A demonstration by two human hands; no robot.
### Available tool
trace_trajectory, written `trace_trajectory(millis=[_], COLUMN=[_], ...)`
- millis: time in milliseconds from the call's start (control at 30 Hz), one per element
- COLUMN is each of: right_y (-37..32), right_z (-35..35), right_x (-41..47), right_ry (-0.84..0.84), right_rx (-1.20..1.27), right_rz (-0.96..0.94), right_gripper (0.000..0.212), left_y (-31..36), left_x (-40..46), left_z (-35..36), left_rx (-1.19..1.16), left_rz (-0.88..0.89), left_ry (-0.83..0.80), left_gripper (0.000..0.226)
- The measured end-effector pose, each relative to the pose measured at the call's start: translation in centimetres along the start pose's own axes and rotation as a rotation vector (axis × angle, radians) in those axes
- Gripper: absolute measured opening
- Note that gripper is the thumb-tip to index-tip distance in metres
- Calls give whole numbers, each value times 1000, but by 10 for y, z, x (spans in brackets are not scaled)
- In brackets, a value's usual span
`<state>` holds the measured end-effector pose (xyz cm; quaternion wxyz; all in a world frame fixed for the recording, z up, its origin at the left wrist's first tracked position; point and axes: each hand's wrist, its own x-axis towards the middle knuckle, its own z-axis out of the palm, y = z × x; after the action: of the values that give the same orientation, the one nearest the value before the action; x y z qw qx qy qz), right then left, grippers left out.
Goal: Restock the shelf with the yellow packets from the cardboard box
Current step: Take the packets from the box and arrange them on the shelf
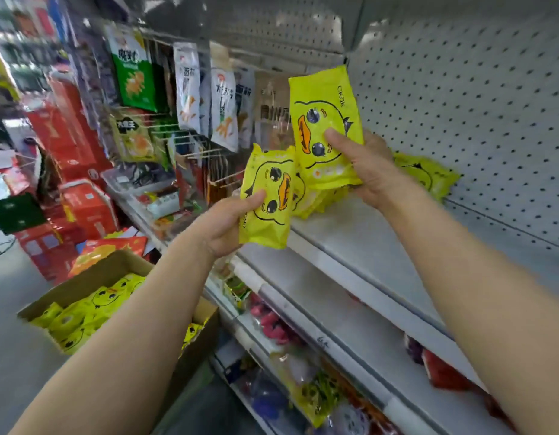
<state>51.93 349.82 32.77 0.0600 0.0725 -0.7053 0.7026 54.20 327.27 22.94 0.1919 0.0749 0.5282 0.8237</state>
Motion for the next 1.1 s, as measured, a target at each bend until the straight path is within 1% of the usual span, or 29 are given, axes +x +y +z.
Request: trace_trajectory(millis=[67,133,167,267,300,367,433,500,567,633,733,800,867,933,1033,1100], right_y=[-15,-27,-32,-44,-47,-49,-50,-50,-50,-50,-50,-50,-48,-45,-38,-36], right_z=[-36,-71,-87,-133,-146,-170,-190,-209,-224,-237,-250,-254,-257,-259,-262,-261], right_x=[-8,-16,-20,-32,-37,-45,-53,-57,-57,-56,-51,-47,-41,-36,-28,-24], right_ry=[65,129,163,268,296,340,397,447,482,522,559,576,597,623,654,658], right_rx=[5,-2,-14,-97,-128,-193,-273,-347,-404,-458,-532,-560,-582,-592,-605,-623], right_rz=[-10,4,10,-3,-9,-18,-18,-6,16,44,82,90,94,104,126,142], right_gripper=[24,26,27,22,22,24,24,24,23,22,23,27,30,32,35,35], left_y=[9,15,18,29,32,34,33,33,31,31,32,33,32,28,22,17], left_x=[15,31,39,66,77,102,126,148,174,204,243,266,285,303,320,329], left_z=[28,56,70,115,129,154,180,203,220,231,237,235,232,229,225,223], left_rx=[100,215,262,389,453,592,792,1088,1367,1564,1791,1869,1896,1897,1897,1873], left_rz=[-60,-133,-159,-214,-224,-225,-211,-158,-83,-48,1,35,67,116,228,291], left_ry=[-39,-74,-96,-177,-202,-242,-307,-375,-403,-436,-480,-495,-506,-534,-566,-561], left_gripper=[54,57,54,32,30,39,45,59,69,73,76,77,80,79,71,70])
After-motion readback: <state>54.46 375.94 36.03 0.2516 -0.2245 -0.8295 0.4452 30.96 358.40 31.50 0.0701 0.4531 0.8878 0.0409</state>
